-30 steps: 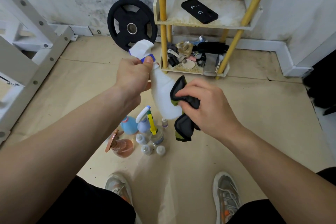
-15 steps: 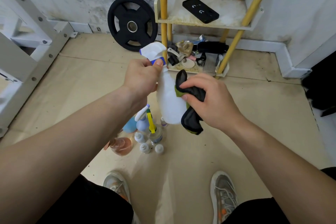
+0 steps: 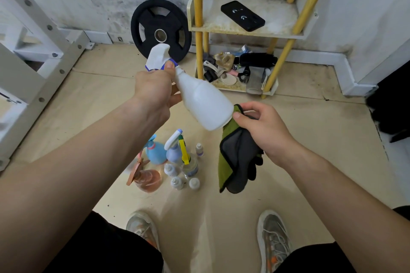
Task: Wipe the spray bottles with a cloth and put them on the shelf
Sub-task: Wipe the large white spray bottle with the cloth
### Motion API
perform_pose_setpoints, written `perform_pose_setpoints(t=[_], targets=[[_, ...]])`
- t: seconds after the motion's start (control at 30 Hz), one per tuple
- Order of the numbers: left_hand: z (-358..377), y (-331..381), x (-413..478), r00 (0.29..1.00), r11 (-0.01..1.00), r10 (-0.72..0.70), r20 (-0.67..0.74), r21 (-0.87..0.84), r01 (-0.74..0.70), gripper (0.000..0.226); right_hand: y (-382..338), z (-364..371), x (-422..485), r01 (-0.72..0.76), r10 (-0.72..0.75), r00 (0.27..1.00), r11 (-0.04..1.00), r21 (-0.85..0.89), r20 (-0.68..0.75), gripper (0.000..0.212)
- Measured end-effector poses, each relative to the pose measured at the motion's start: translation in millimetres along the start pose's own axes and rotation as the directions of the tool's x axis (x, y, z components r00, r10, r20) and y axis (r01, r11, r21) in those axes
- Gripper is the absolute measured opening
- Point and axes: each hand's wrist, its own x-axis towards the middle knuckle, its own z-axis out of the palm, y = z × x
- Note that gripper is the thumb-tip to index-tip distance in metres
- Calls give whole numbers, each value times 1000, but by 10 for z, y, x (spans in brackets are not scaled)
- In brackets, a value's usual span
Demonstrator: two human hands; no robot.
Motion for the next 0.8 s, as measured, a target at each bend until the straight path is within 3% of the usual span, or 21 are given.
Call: perform_pose_setpoints(t=[0.17, 0.33, 0.43, 0.57, 0.63, 0.8], targets=[[40, -41, -34, 999, 998, -25, -22, -53, 24, 34, -73, 9, -63, 58, -56, 998, 998, 34, -35, 46], [83, -59, -136, 998, 997, -51, -36, -61, 48, 9, -90, 52, -105, 131, -144, 987, 978, -164, -65, 75], [105, -50, -183, 997, 996, -59, -55, -71, 55, 11, -95, 39, -93, 190, -214, 974, 949, -253, -69, 83], [132, -28, -254, 998, 997, -46, -39, -68, 43, 28, -92, 20, -72, 249, -265, 964, 933, -258, -28, 72], [150, 4, -308, 1000, 998, -11, 23, -61, 13, 25, -91, 7, -62, 237, -248, 968, 949, -205, -27, 64], [161, 94, -467, 982, 994, 103, 161, 27, -108, 15, -109, -92, 2, 154, -164, 981, 983, 97, 107, 47]])
